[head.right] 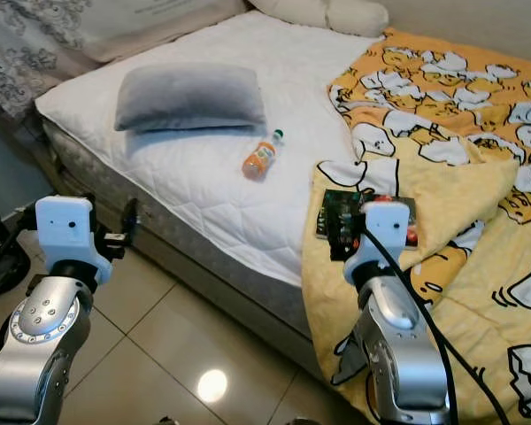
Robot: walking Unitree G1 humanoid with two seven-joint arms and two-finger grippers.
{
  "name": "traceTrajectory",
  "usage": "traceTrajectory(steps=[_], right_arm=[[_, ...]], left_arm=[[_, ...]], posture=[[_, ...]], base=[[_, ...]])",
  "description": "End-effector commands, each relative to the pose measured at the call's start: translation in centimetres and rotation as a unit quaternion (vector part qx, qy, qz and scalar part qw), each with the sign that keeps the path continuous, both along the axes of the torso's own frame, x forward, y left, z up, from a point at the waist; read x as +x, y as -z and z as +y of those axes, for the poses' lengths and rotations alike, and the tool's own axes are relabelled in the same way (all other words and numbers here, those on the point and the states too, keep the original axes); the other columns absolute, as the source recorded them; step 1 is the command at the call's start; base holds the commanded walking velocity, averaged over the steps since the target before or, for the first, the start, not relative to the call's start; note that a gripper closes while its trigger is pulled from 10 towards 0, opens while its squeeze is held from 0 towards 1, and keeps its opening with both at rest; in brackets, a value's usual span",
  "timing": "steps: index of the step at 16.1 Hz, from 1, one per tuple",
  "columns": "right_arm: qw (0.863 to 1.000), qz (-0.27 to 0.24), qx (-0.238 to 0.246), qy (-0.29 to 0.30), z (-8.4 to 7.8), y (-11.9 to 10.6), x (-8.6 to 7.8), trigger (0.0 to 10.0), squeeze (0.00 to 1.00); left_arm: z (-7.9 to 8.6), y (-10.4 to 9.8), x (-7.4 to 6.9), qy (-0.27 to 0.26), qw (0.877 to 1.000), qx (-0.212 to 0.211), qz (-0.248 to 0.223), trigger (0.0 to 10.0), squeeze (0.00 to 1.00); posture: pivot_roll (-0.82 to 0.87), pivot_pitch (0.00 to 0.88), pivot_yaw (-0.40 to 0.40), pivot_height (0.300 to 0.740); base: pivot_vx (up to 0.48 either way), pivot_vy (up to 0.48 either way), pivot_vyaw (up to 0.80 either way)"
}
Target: Clean up the room
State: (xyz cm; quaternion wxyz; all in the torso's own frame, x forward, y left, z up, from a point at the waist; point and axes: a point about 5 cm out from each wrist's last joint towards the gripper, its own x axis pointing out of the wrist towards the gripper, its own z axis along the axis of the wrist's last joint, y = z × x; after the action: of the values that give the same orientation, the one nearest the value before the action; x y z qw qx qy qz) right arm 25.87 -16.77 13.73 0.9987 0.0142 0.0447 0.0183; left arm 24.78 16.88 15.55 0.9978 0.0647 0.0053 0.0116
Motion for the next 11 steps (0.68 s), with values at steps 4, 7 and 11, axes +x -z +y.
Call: traceTrajectory(steps=[4,7,11], right_arm=[[1.000,0.008,0.015,0.012,0.3,-0.1,0.5,10.0,0.00],[1.000,0.003,0.012,0.010,0.5,-0.4,0.7,10.0,0.00],[1.000,0.004,0.006,0.015,0.5,-0.4,0.9,10.0,0.00]], left_arm=[[0.4,-0.6,0.9,0.000,1.000,0.005,-0.007,10.0,1.00],[0.6,-0.9,1.3,-0.002,1.000,0.004,-0.011,10.0,1.00],[0.9,-1.1,1.6,0.002,1.000,0.006,-0.013,10.0,1.00]], posture=[[-0.02,0.047,0.015,0.740],[-0.02,0.044,0.017,0.740],[-0.02,0.044,0.018,0.740]], base=[[0.285,0.000,0.00],[0.290,0.000,-0.80],[0.290,0.000,-0.80]])
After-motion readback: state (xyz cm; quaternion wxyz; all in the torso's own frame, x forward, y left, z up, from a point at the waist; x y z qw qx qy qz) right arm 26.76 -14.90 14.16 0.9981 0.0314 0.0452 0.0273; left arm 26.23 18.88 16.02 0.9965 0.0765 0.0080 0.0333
